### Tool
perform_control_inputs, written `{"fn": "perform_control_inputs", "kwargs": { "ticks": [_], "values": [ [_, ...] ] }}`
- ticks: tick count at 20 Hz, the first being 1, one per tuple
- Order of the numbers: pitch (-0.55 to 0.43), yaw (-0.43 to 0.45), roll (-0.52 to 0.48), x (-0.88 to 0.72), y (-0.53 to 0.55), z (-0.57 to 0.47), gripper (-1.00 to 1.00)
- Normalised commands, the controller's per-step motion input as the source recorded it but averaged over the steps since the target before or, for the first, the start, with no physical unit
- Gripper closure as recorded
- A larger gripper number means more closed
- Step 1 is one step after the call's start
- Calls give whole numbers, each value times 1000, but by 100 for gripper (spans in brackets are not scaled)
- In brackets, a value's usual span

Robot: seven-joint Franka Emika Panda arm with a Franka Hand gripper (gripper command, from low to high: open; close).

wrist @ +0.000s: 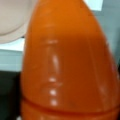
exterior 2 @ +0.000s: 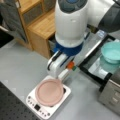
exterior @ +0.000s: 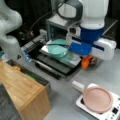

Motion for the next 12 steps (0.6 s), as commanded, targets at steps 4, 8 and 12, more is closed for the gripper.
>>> {"fn": "perform_control_inputs", "kwargs": {
  "ticks": [4, 8, 12],
  "values": [
    [-88, -168, -12, -364, 59, -63, 100],
    [-91, -164, 22, -461, 93, -66, 100],
    [-122, -131, 55, -506, 84, -60, 100]
  ]
}}
